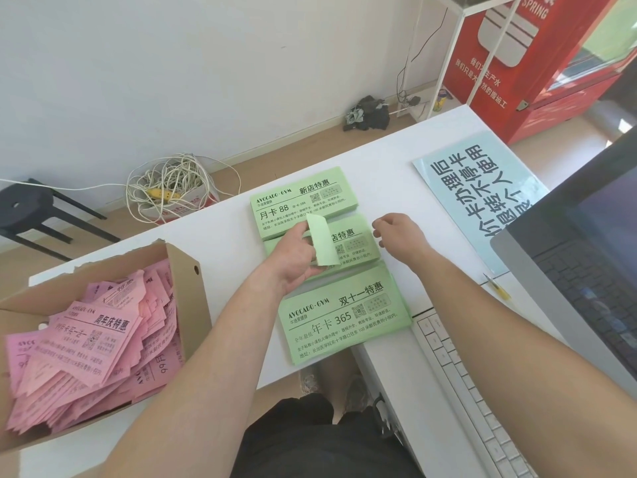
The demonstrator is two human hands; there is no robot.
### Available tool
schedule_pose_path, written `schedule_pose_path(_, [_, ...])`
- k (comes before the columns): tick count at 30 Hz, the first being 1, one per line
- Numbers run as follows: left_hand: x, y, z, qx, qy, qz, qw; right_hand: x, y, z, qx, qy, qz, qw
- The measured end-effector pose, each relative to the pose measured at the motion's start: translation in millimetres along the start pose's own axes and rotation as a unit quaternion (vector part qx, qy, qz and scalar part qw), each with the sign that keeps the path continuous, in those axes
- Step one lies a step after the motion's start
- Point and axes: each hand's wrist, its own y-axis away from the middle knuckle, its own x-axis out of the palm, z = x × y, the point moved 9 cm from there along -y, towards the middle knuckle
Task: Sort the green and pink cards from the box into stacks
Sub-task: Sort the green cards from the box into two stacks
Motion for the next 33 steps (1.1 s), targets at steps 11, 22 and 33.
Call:
schedule_pose_path(11, [-9.6,-3.1,8.9,-0.021,-0.054,0.008,0.998,-2.9,1.3,5.9,-0.003,0.03,0.002,1.0])
schedule_pose_path(22, [-48.7,-45.2,-58.5,0.12,-0.389,-0.198,0.892,16.5,-51.5,61.8,-0.012,0.126,0.011,0.992])
schedule_pose_path(33, [-20.3,-78.0,-73.8,0.146,-0.584,-0.158,0.783,26.9,-85.2,75.7,0.039,0.006,-0.032,0.999])
